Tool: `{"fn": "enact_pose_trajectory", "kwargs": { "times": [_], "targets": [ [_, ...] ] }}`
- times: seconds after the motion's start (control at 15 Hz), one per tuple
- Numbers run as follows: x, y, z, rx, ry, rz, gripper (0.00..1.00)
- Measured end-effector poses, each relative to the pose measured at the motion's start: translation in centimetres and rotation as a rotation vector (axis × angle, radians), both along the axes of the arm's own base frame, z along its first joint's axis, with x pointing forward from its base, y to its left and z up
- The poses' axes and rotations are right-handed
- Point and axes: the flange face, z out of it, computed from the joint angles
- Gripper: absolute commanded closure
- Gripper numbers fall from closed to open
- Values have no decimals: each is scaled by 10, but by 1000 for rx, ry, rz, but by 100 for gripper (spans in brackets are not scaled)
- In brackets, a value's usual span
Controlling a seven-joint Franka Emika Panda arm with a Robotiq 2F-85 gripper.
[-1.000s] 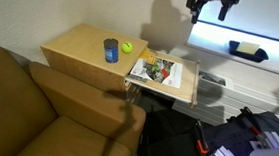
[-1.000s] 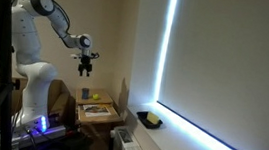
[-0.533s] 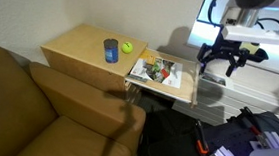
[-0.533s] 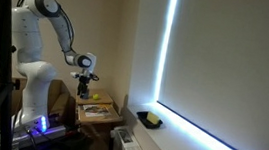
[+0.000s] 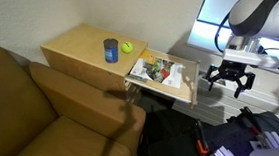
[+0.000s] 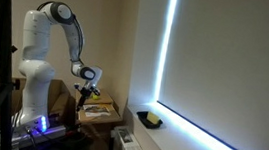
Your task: Push the nightstand shelf backwards
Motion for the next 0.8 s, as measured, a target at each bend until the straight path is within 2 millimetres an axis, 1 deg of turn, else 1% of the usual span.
{"fn": "enact_pose_trajectory", "kwargs": {
  "times": [0.13, 0.27, 0.47, 0.6, 0.73, 0.8],
  "targets": [
    [3, -2, -2, -40, 20, -14, 0],
    [6, -15, -19, -115, 54, -89, 0],
    [8, -58, -61, -217, 79, -243, 0],
    [16, -88, -83, -279, 49, -344, 0],
    [32, -106, -100, -314, 4, -437, 0],
    [41, -109, -108, -315, -8, -485, 0]
  ]
}}
